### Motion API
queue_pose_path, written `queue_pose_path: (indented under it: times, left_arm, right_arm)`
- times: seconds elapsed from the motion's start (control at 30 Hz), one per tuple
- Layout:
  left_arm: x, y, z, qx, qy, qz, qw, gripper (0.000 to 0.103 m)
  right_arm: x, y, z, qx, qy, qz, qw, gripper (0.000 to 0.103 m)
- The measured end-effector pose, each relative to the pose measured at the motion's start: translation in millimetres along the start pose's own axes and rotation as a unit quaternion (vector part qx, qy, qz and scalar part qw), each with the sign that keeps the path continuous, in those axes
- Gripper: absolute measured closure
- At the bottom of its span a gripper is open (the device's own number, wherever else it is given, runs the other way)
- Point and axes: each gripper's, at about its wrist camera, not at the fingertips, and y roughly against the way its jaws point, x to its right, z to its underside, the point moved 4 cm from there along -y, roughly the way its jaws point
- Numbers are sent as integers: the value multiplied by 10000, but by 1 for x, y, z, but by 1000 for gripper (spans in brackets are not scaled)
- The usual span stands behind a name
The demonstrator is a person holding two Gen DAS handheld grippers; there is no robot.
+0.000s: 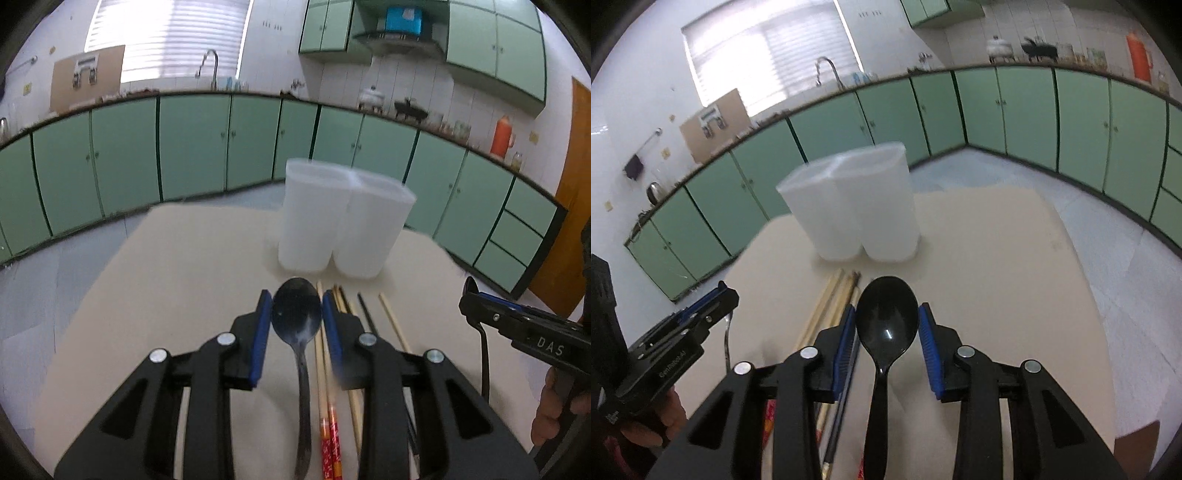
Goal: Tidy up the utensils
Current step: 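Carry both spoons over the white holder and open both tools to drop them in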
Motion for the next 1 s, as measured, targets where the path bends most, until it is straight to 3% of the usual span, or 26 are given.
queue_pose_path:
  times: [0.43,0.73,1.0]
  left_arm:
    - [-1,37,-48,973,105,128,9951,77]
    - [11,40,-148,1745,143,498,9833,77]
    - [33,-7,-210,2020,122,597,9775,76]
  right_arm:
    - [-14,16,-63,998,278,-386,9939,69]
    - [-21,2,-153,1879,296,-687,9793,69]
    - [-18,-43,-202,2328,368,-507,9705,69]
